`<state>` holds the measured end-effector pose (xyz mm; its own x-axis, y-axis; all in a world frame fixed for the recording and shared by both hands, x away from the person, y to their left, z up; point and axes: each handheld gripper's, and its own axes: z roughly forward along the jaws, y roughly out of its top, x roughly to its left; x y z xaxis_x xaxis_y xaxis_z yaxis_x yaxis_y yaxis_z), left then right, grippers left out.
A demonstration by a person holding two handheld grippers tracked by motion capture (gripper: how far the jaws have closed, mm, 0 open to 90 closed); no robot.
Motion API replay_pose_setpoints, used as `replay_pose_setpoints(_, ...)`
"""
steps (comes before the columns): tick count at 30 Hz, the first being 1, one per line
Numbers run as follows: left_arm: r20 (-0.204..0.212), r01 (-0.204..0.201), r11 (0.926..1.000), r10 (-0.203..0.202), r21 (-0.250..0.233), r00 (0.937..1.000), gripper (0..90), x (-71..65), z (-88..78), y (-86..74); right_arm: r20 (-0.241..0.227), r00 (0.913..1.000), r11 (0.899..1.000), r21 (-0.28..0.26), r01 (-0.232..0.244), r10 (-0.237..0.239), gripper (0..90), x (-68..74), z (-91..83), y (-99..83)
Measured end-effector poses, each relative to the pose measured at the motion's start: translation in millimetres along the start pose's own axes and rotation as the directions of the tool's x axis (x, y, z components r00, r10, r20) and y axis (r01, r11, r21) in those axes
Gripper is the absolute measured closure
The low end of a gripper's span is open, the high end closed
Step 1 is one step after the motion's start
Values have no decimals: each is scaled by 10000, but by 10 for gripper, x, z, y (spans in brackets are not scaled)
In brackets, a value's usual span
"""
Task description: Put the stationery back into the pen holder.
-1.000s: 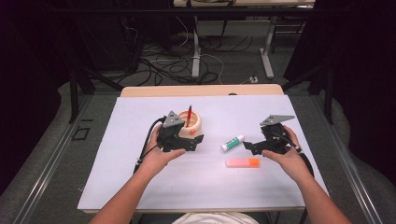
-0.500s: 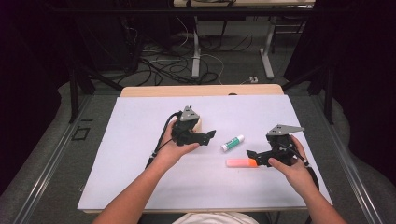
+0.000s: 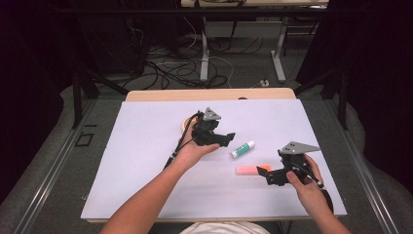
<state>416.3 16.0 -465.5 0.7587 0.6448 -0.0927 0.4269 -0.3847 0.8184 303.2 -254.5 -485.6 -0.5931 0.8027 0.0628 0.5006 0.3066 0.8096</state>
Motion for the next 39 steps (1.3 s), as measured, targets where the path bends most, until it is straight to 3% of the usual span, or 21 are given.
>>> replay_pose_setpoints(12,195,118,9975,-131,693,9997,277,34,274,83,105,9997,9997,-101,217,-216,0,-9,31,-78)
replay_pose_setpoints(16,249,-18,9958,-5,914,9997,279,32,375,98,197,9996,9996,-181,217,-213,0,-17,24,-80)
replay_pose_setpoints(22,322,-235,9899,192,1401,9993,302,-16,522,109,320,9993,9989,-410,217,-204,0,-39,23,-82)
replay_pose_setpoints(30,514,-629,9781,537,1985,9972,342,-67,669,59,177,9995,9994,-215,259,-255,0,-65,16,-87)
replay_pose_setpoints(39,651,-455,9713,310,2336,9974,394,-84,787,-9,186,9994,9995,-175,279,-276,0,-61,50,-100)
